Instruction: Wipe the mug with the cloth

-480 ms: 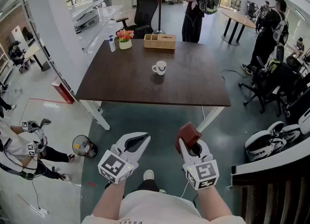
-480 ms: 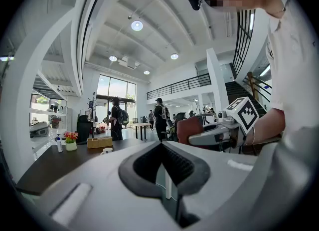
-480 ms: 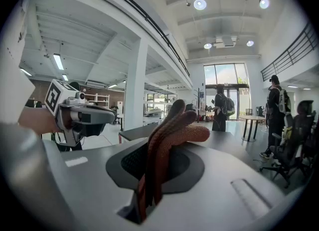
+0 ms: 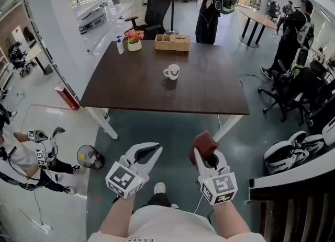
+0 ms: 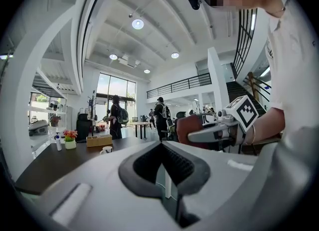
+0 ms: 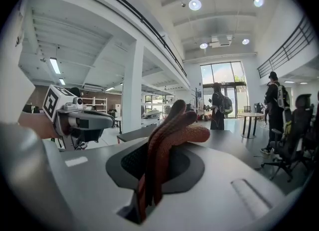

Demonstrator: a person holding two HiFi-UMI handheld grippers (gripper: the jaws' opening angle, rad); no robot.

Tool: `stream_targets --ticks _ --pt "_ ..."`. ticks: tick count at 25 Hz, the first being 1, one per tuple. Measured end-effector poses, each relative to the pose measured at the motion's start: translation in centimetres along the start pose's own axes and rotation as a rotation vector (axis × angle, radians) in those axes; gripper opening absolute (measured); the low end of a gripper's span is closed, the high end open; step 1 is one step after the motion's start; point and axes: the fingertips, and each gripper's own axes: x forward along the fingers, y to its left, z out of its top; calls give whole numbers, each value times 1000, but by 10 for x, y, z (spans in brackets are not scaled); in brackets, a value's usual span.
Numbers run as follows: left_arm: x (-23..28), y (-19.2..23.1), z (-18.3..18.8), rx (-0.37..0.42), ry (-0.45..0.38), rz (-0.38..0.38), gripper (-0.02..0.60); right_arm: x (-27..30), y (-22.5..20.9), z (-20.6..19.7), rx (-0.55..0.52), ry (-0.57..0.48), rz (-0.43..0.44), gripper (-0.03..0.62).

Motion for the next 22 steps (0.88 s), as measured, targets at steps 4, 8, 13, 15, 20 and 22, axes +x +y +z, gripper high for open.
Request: stream_targets --ticks 4,8,13,15,20,22 --pt "5 7 -3 -9 0 6 5 8 -7 -5 13 18 -7 78" --pt "12 26 -14 -15 8 1 5 30 -12 -12 19 27 -6 78" --pt "27 65 -25 15 29 6 5 71 -19 -14 28 41 2 78" --pt "35 81 -25 24 24 -4 5 86 -24 -13 24 35 -8 78" --pt "51 113 -23 25 23 -43 5 120 -34 -4 37 36 -33 78" --pt "57 128 -20 21 22 -41 5 131 -38 -2 43 42 -31 78"
